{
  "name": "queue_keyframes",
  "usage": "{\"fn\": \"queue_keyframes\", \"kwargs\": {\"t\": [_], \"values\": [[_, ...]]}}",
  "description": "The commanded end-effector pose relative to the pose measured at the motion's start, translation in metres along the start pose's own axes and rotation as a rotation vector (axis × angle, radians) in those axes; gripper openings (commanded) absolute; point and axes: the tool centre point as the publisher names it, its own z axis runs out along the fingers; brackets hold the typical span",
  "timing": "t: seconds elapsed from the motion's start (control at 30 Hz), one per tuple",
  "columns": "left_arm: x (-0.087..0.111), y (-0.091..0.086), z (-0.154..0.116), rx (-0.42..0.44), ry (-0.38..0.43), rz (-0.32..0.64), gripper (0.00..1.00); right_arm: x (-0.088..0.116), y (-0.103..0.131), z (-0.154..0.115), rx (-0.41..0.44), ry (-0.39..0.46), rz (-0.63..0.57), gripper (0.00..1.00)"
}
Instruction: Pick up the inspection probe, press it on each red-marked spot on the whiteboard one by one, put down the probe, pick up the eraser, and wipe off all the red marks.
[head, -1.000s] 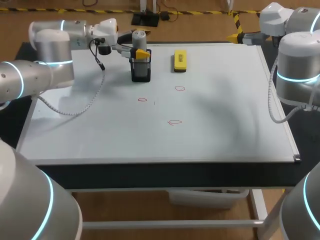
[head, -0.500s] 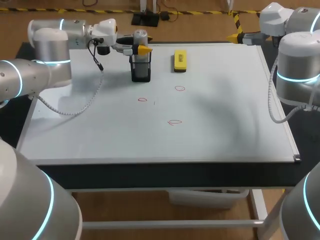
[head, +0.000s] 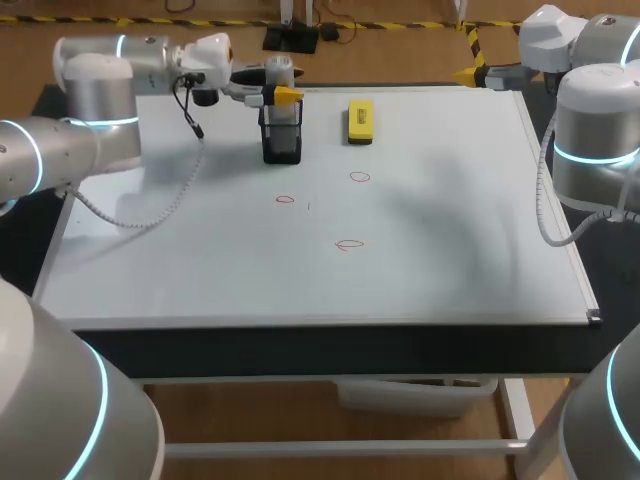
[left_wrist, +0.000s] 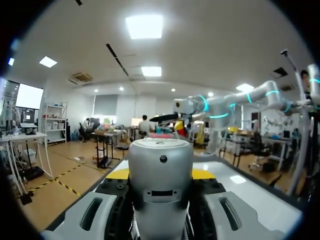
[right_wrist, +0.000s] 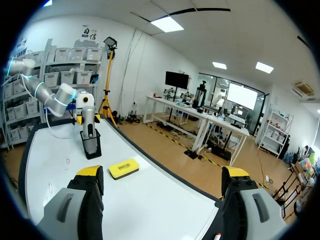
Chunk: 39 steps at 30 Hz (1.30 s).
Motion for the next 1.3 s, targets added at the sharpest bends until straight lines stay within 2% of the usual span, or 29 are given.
{"fn": "queue_keyframes", "kwargs": {"t": [0.03, 0.63, 1.03, 1.3], "values": [[0.008, -0.011, 0.000, -0.008, -0.008, 0.005, 0.00, 0.000, 0.000, 0.000, 0.003, 0.001, 0.000, 1.00], [0.011, -0.035, -0.005, -0.025, 0.002, 0.022, 0.00, 0.000, 0.000, 0.000, 0.003, 0.001, 0.000, 1.00], [0.005, -0.052, -0.007, -0.015, 0.006, 0.047, 0.00, 0.000, 0.000, 0.000, 0.003, 0.001, 0.000, 1.00], [0.012, -0.071, -0.008, -0.008, -0.002, 0.079, 0.00, 0.000, 0.000, 0.000, 0.003, 0.001, 0.000, 1.00]]}}
